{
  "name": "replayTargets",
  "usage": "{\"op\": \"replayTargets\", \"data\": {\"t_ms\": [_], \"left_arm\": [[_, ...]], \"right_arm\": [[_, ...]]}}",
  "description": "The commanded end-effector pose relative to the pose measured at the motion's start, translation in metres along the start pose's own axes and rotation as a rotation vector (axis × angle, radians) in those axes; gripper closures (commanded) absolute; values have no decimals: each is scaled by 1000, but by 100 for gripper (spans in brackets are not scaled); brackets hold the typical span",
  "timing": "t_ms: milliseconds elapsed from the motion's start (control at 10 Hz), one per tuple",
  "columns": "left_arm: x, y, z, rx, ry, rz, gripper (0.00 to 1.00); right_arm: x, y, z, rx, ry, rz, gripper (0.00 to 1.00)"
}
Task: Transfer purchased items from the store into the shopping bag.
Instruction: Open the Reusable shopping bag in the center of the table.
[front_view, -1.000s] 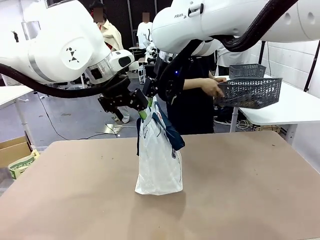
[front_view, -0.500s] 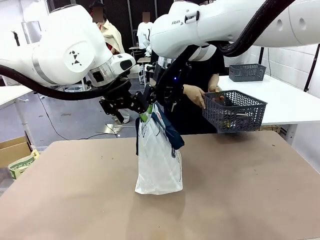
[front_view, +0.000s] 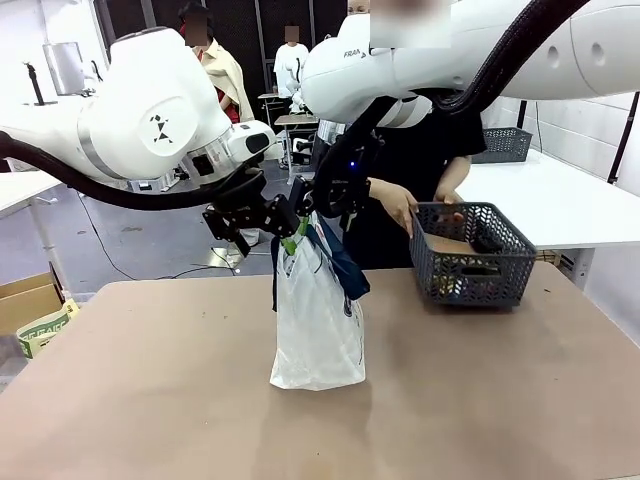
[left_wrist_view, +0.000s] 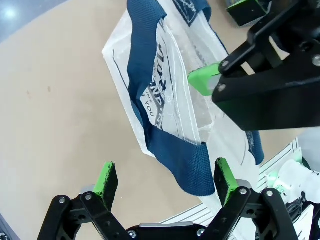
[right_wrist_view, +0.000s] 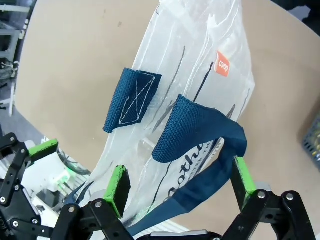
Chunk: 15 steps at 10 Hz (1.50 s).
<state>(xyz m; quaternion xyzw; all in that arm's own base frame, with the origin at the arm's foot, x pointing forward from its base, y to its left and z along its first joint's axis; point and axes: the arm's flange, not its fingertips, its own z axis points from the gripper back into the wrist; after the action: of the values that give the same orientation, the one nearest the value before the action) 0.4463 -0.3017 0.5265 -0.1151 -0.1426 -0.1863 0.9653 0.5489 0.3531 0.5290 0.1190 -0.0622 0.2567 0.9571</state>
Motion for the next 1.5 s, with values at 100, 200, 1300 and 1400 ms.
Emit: {"op": "replayTargets", "data": {"t_ms": [100,200,1300,1400], "left_arm": [[0,0,0,0,0,0,0],[0,0,0,0,0,0,0],[-14,45,13,128,-42,70,100],[-15,51,16,162,-56,80,100]], "right_arm": [[0,0,0,0,0,0,0],[0,0,0,0,0,0,0],[-54,-35,27,-123,4,-11,100],[-62,-44,29,-111,-4,-36,100]]}}
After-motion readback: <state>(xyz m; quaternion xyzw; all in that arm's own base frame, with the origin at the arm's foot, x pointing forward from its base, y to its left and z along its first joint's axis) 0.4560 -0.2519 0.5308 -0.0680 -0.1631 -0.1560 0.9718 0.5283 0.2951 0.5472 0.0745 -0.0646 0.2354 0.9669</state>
